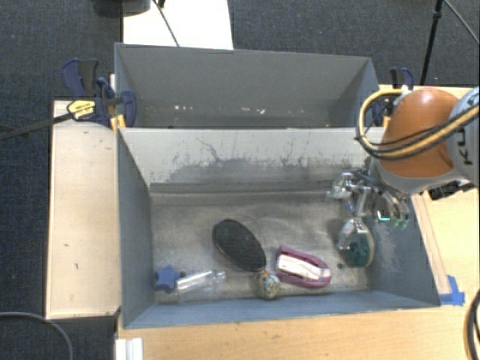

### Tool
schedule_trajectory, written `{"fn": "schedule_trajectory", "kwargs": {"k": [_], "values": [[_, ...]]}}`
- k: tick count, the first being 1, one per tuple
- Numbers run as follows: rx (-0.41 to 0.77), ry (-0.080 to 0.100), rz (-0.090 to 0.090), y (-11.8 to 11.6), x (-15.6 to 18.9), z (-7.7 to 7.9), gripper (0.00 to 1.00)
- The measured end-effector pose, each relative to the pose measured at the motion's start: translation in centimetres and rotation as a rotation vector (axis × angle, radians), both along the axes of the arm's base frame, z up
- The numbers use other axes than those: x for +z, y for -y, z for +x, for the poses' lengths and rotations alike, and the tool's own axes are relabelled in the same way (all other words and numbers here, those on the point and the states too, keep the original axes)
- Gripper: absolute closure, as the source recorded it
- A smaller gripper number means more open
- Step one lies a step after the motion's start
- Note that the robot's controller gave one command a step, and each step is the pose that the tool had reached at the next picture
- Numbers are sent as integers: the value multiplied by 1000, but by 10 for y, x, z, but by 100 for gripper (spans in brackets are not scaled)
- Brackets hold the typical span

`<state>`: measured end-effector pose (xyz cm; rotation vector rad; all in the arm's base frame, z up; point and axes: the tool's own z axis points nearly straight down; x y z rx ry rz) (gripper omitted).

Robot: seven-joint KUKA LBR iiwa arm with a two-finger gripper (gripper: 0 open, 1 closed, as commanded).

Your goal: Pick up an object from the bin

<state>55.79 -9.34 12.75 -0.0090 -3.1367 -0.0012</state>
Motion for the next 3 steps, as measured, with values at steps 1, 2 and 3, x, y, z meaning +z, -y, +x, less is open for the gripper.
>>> {"fn": "schedule_trajectory", "kwargs": {"k": [1,2,3], "values": [[-3,15,0,-81,-43,-64,0],[56,10,2,-130,-26,-78,0],[16,10,4,-210,-17,-76,0]]}}
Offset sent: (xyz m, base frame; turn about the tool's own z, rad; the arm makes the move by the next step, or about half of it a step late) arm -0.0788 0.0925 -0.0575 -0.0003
